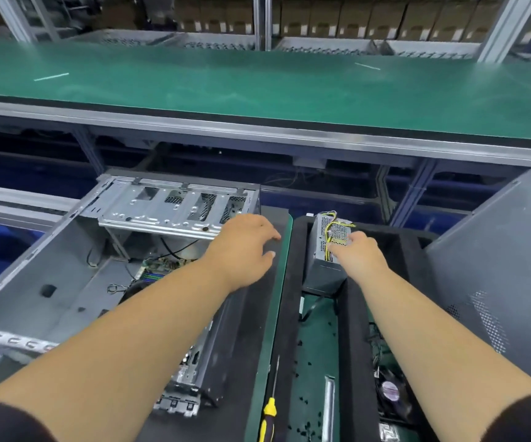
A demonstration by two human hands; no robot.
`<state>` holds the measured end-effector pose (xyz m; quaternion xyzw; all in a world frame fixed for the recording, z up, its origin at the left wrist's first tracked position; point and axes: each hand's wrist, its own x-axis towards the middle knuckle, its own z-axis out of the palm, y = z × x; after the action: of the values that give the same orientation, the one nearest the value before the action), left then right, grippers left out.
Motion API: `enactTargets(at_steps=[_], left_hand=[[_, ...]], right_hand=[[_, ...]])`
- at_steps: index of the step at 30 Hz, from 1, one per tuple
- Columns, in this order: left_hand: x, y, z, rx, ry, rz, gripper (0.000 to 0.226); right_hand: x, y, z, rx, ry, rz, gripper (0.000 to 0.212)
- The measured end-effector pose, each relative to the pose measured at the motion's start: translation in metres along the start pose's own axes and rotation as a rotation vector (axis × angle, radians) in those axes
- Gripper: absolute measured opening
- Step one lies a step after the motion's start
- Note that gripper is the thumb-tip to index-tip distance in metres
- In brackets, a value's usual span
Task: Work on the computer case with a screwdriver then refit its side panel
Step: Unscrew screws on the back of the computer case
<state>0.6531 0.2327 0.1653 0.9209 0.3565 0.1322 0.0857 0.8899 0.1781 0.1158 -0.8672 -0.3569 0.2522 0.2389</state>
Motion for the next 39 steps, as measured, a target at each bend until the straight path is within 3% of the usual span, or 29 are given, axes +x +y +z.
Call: enactTargets(at_steps=[3, 9, 14, 30, 39], left_hand=[[0.0, -0.006, 0.014, 0.018, -0.01, -0.02, 0.042], [0.001, -0.01, 0.018, -0.054, 0.039, -0.05, 0.032], [0.001, -0.011, 0.019, -0.08, 0.067, -0.058, 0.025], [0.003, -0.017, 0.023, -0.099, 0.049, -0.065, 0.02], [0.0, -0.014, 0.02, -0.105, 0.05, -0.071, 0.025]], right_hand=[[0.019, 0.0, 0.013, -0.042, 0.028, 0.068, 0.079], [0.053, -0.009, 0.037, -0.015, -0.011, 0.183, 0.119], [0.065, -0.015, 0.051, -0.021, 0.02, 0.21, 0.135], [0.052, -0.015, 0.032, 0.001, 0.096, 0.173, 0.124], [0.013, -0.027, -0.031, 0.299, 0.159, 0.099, 0.121]])
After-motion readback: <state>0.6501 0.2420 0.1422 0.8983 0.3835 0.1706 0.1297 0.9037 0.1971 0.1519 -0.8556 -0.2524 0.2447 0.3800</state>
